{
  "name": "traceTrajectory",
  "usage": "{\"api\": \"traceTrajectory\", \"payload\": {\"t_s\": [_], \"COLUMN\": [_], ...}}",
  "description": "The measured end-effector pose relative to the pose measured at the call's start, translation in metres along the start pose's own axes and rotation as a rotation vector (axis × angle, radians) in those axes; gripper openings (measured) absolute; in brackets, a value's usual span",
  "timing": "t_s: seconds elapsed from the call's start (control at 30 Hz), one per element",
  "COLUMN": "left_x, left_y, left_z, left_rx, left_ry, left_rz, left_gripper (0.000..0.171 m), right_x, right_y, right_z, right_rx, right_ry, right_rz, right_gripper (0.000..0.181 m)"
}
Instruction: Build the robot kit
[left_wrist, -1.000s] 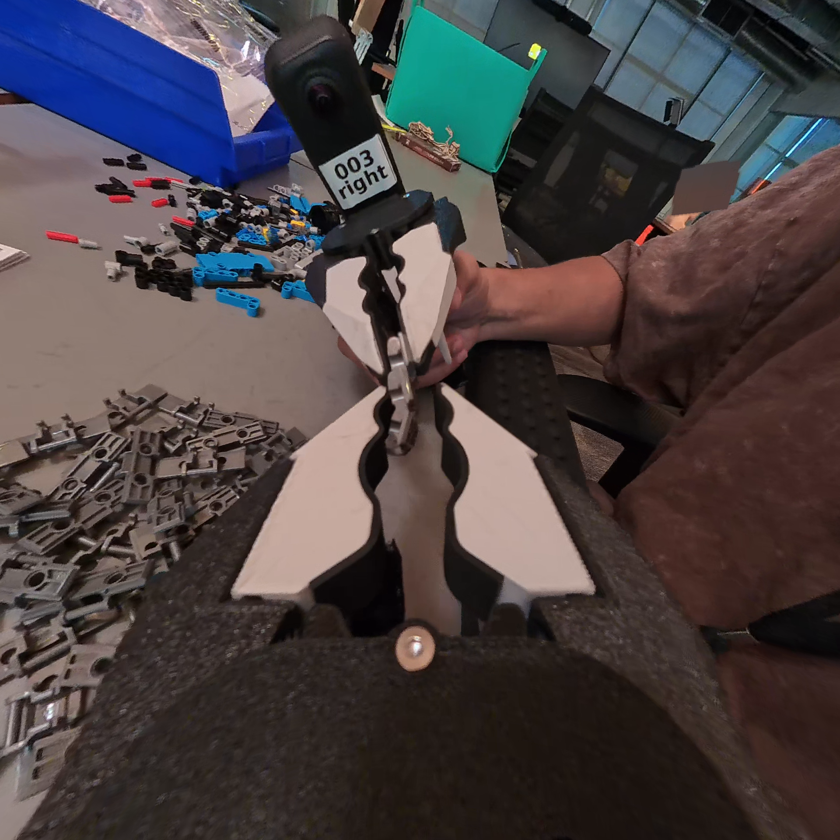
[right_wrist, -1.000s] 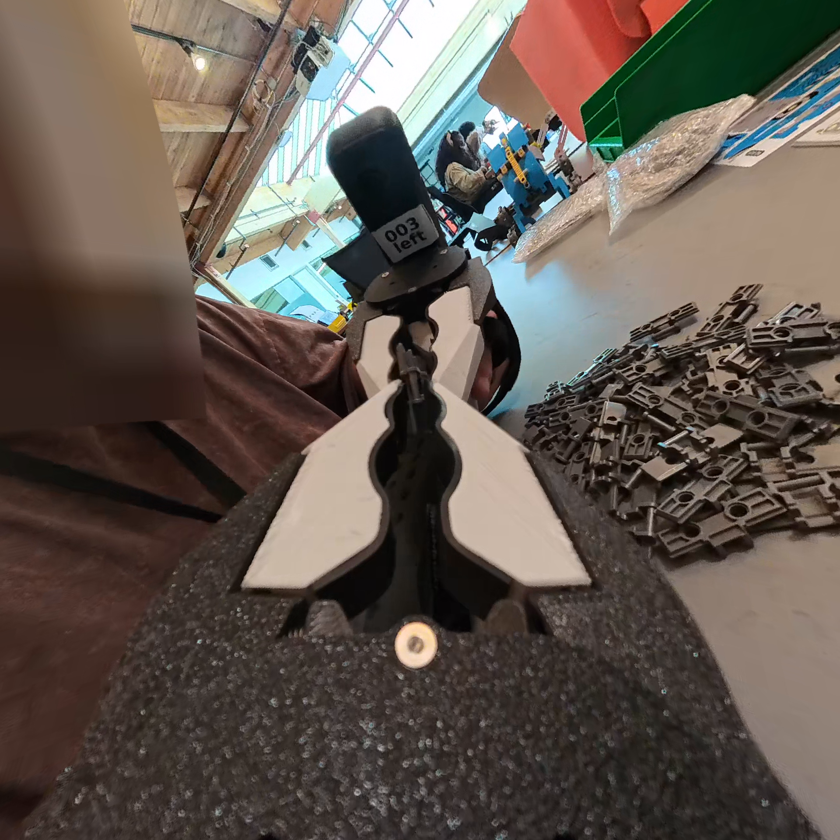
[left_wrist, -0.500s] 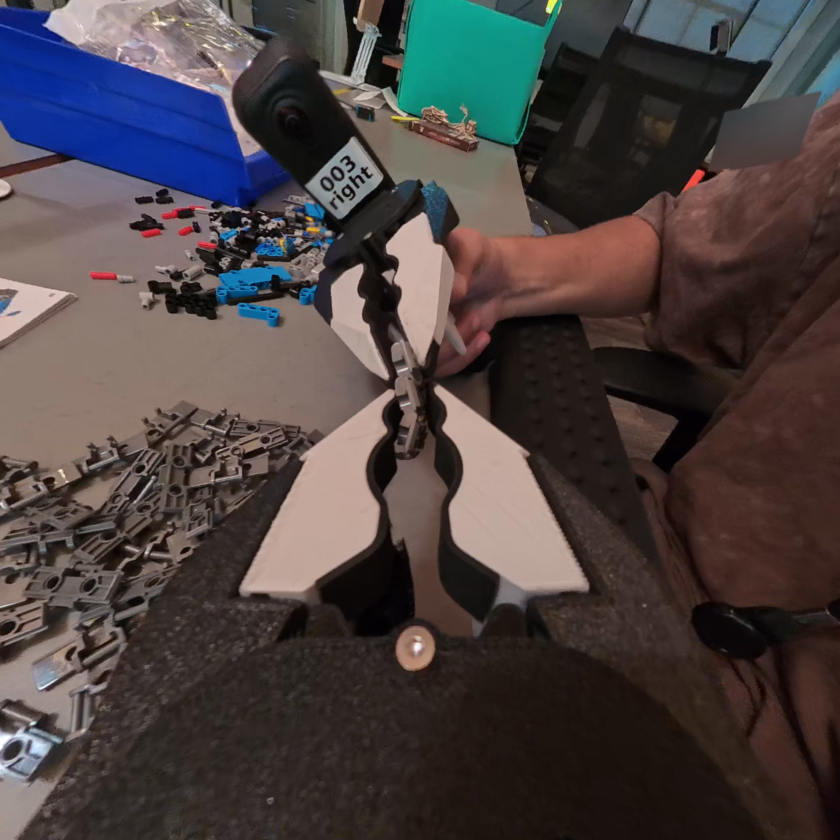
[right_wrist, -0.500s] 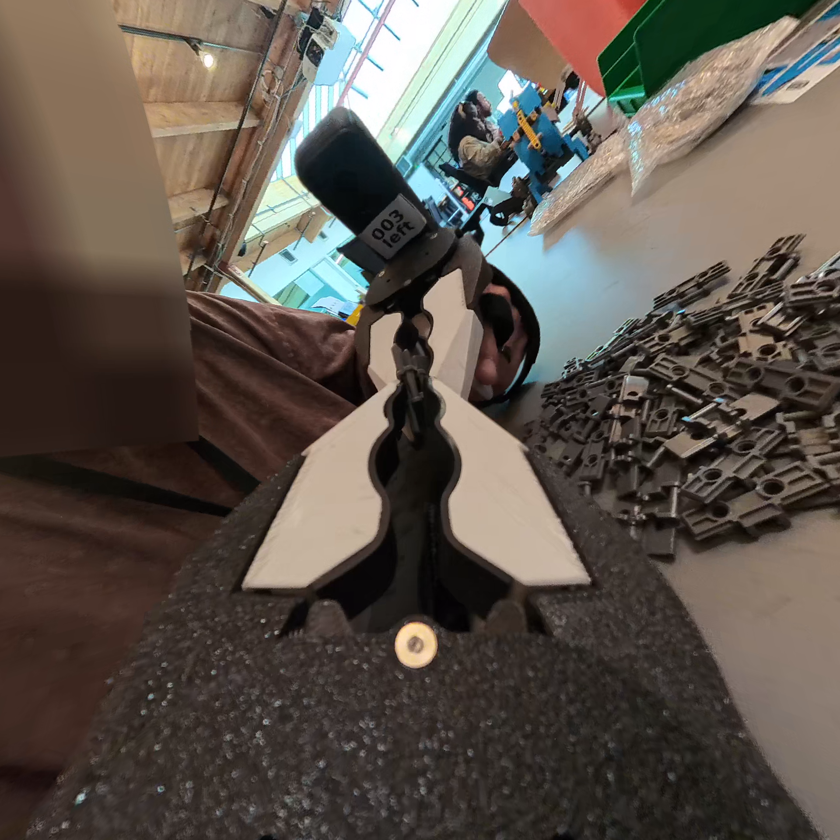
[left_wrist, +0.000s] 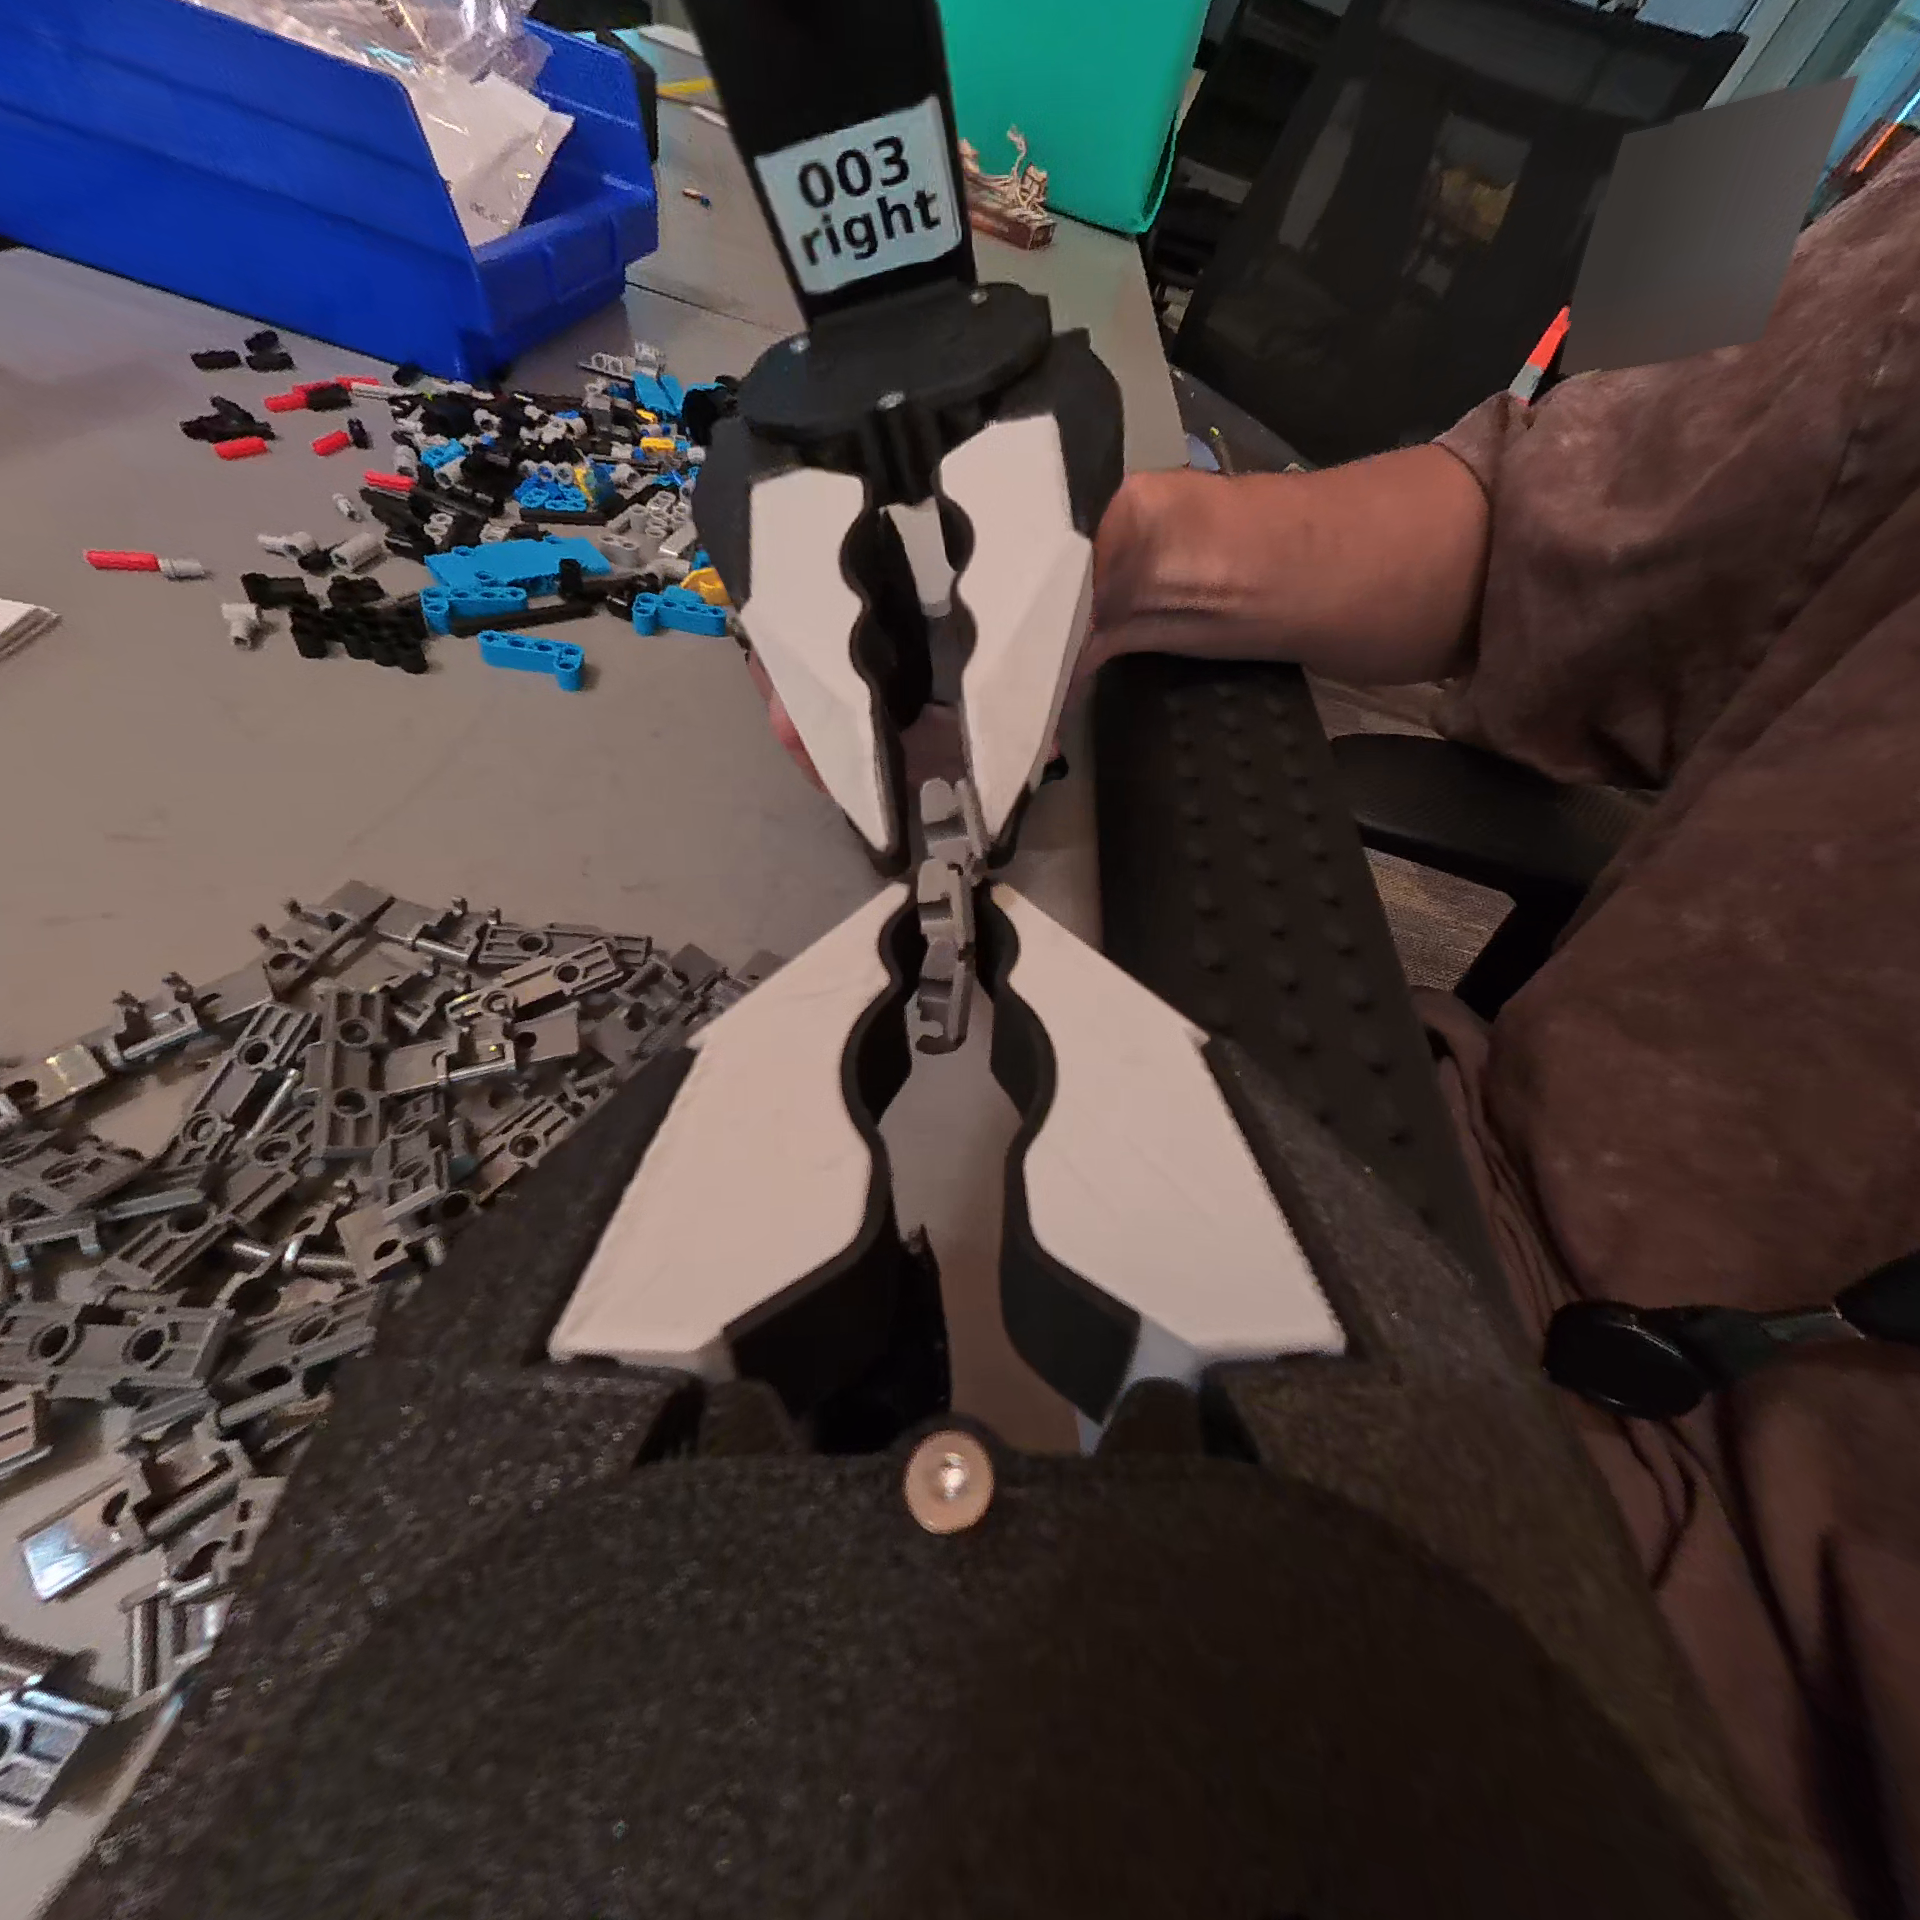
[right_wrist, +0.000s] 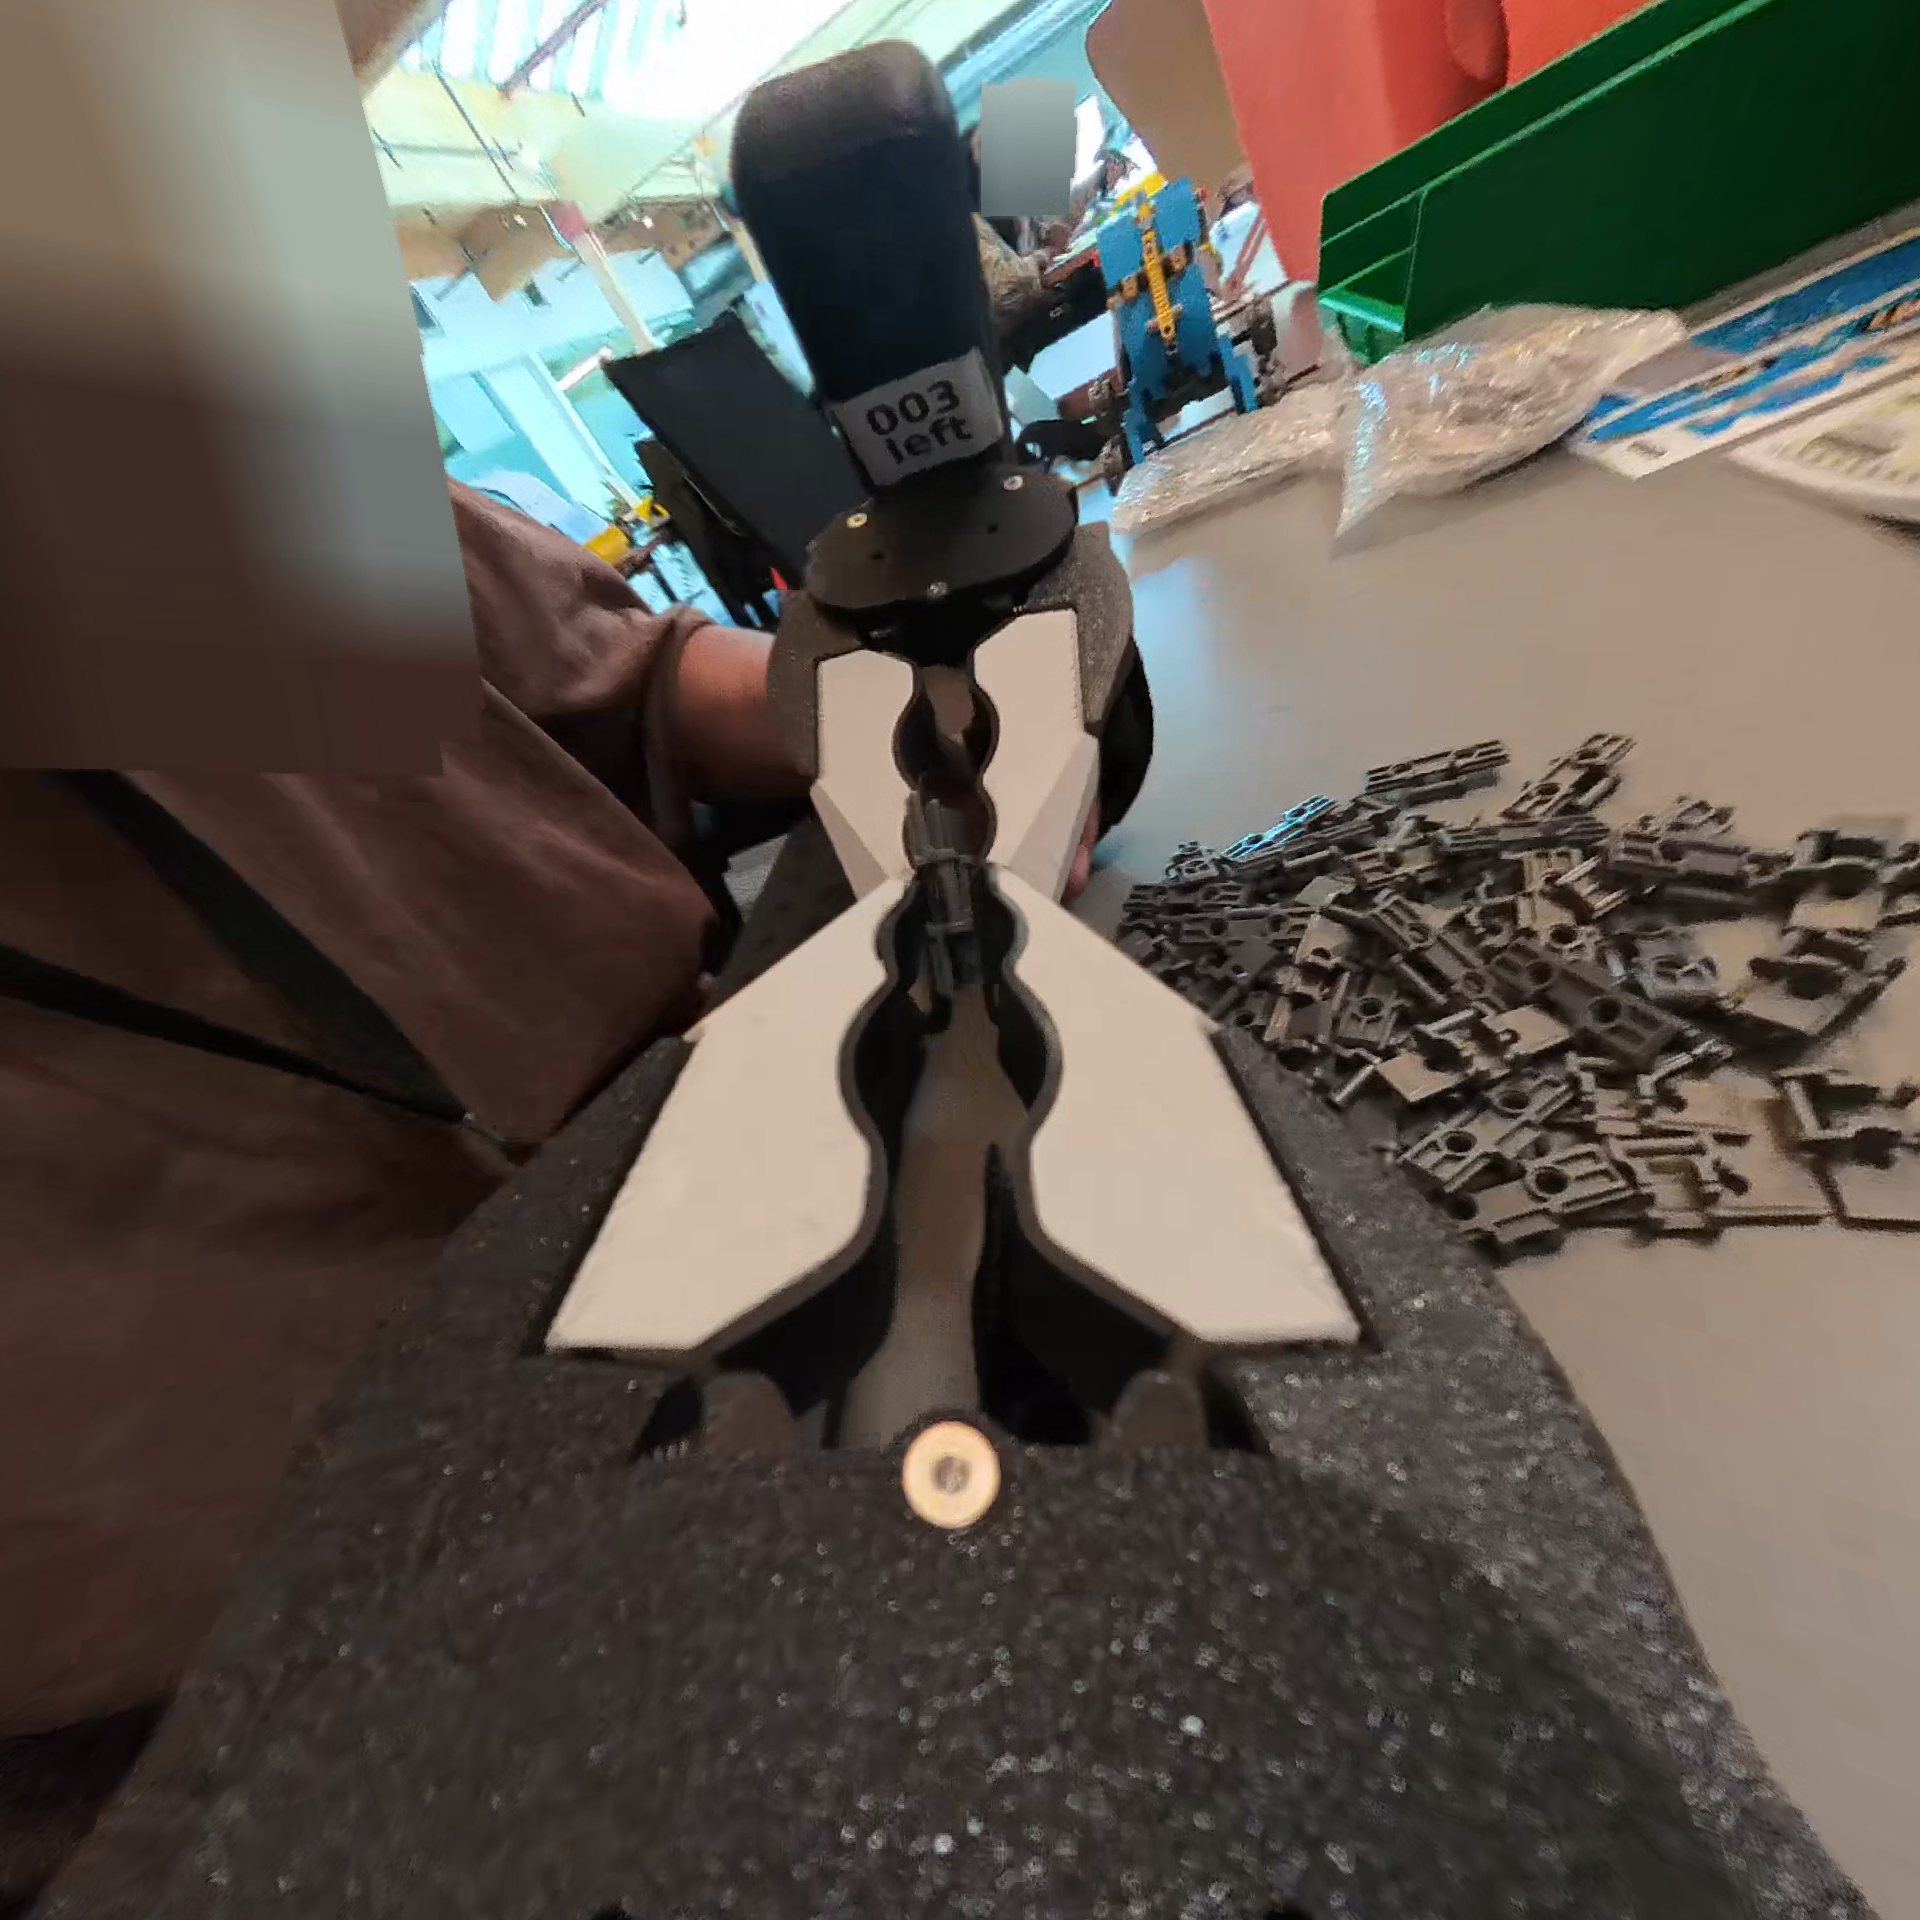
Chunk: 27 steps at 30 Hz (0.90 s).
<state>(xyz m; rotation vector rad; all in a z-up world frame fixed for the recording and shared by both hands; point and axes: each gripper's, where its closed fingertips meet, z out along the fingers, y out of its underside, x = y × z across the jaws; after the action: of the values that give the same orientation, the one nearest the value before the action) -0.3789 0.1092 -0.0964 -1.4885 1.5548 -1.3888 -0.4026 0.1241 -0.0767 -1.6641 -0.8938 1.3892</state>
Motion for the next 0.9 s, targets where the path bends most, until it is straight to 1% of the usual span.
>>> {"api": "traceTrajectory", "payload": {"t_s": [0.13, 0.2, 0.27, 0.4, 0.47, 0.57, 0.63, 0.73, 0.83, 0.9], "left_x": [-0.004, 0.000, 0.005, 0.017, 0.016, 0.020, 0.019, 0.014, 0.017, 0.017], "left_y": [0.002, 0.002, 0.001, -0.003, -0.003, -0.004, -0.003, -0.001, -0.002, -0.005], "left_z": [-0.002, -0.003, -0.004, -0.005, -0.005, -0.004, -0.003, -0.001, -0.002, -0.002], "left_rx": [-0.009, -0.006, 0.002, 0.021, 0.018, 0.021, 0.017, 0.002, 0.003, 0.012], "left_ry": [-0.017, 0.001, 0.018, 0.072, 0.066, 0.075, 0.053, -0.032, -0.066, -0.093], "left_rz": [-0.013, -0.006, 0.000, 0.014, 0.015, 0.034, 0.056, 0.139, 0.186, 0.218], "left_gripper": [0.008, 0.008, 0.008, 0.008, 0.008, 0.007, 0.007, 0.008, 0.008, 0.009], "right_x": [0.007, -0.002, -0.007, -0.019, -0.017, -0.021, -0.020, -0.018, -0.022, -0.024], "right_y": [0.000, 0.000, -0.001, -0.003, -0.004, -0.003, -0.003, 0.000, 0.000, -0.002], "right_z": [0.001, 0.004, 0.005, 0.007, 0.008, 0.010, 0.010, 0.010, 0.010, 0.009], "right_rx": [-0.006, -0.005, 0.005, 0.019, 0.023, 0.033, 0.031, -0.023, -0.031, -0.021], "right_ry": [0.059, 0.028, 0.019, -0.044, -0.032, -0.062, -0.065, -0.012, 0.010, 0.014], "right_rz": [-0.035, -0.071, -0.116, -0.122, -0.112, -0.064, -0.047, -0.145, -0.227, -0.251], "right_gripper": [0.016, 0.008, 0.008, 0.009, 0.009, 0.008, 0.008, 0.008, 0.008, 0.008]}}
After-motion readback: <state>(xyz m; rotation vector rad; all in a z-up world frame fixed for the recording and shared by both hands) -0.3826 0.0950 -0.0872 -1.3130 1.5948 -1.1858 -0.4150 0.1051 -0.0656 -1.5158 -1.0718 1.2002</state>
